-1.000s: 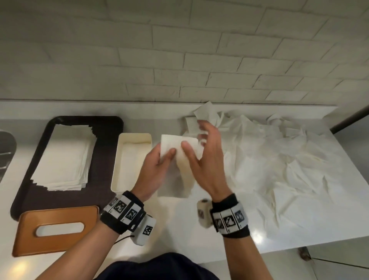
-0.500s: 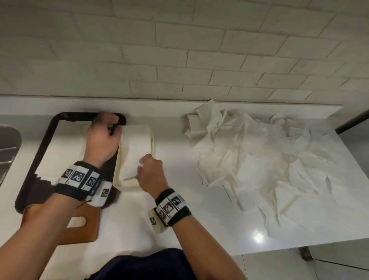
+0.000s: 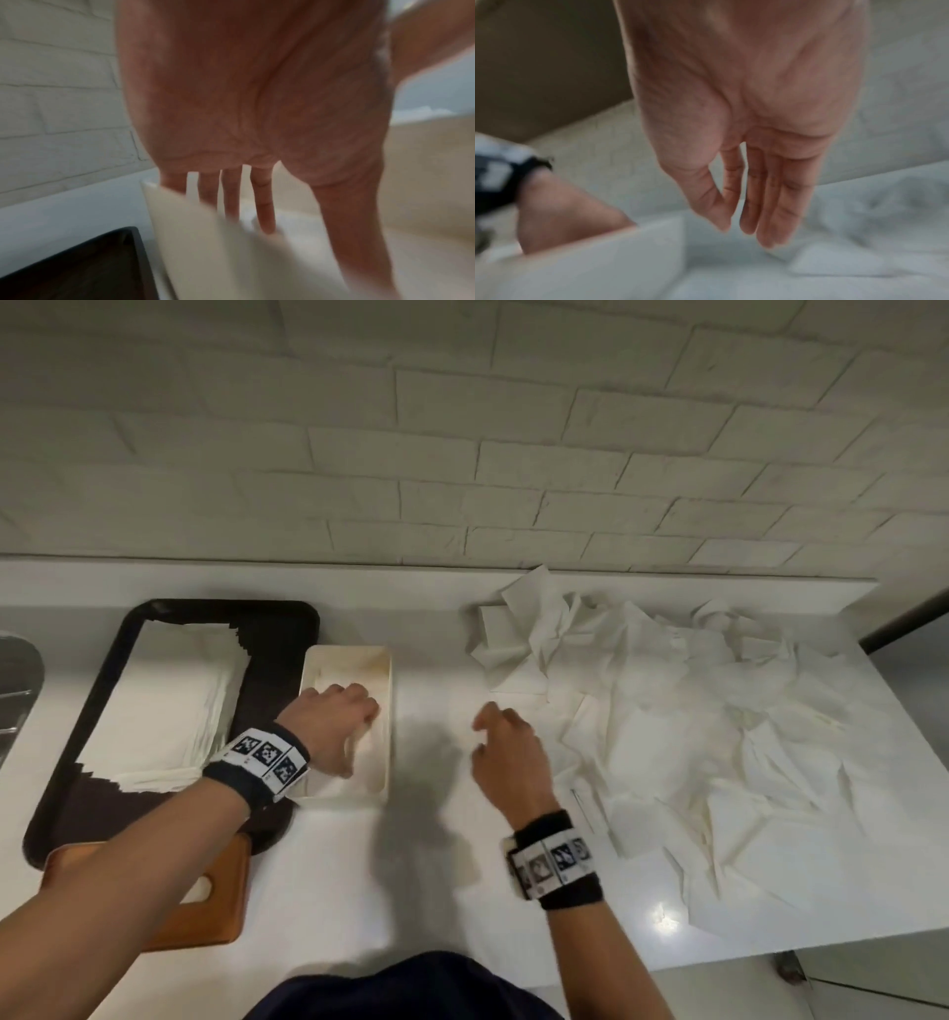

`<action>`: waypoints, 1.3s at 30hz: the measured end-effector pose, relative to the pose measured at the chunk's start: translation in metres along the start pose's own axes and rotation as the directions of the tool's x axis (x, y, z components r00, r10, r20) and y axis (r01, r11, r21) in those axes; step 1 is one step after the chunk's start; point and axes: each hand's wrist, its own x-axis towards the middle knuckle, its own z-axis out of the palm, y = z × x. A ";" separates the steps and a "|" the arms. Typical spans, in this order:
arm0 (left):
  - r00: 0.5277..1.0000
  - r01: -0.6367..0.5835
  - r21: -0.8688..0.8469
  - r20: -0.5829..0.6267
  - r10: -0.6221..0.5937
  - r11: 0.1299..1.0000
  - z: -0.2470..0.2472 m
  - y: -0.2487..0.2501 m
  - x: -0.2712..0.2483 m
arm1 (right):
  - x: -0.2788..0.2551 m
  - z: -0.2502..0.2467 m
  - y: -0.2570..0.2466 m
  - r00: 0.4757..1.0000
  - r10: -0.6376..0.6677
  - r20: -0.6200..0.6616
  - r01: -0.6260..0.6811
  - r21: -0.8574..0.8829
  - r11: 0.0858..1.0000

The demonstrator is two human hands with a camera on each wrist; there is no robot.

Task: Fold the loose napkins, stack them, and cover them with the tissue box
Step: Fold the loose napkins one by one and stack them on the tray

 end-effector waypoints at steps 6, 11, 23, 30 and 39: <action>0.937 0.009 -0.207 -0.339 -0.081 0.978 -0.030 0.019 -0.028 | -0.010 0.005 0.107 1.000 -0.006 -0.026 0.001 -0.190 0.982; 0.865 -0.193 -0.525 -0.490 -0.109 0.829 -0.032 0.059 -0.036 | -0.004 0.003 0.126 0.984 0.021 -0.179 -0.003 0.104 0.995; 0.930 -0.332 -0.927 -0.352 -0.105 0.175 -0.050 0.131 -0.012 | -0.031 -0.068 0.057 0.969 0.045 -0.242 0.196 0.872 0.448; 0.850 -0.427 -0.902 -0.378 -0.366 -0.059 -0.060 0.140 -0.009 | -0.033 -0.054 0.040 0.933 0.233 -0.273 0.122 0.852 0.509; 0.900 -0.276 -0.926 -0.154 -0.409 -0.257 -0.028 0.136 -0.016 | -0.042 -0.037 0.033 0.943 0.205 -0.262 0.048 0.717 0.696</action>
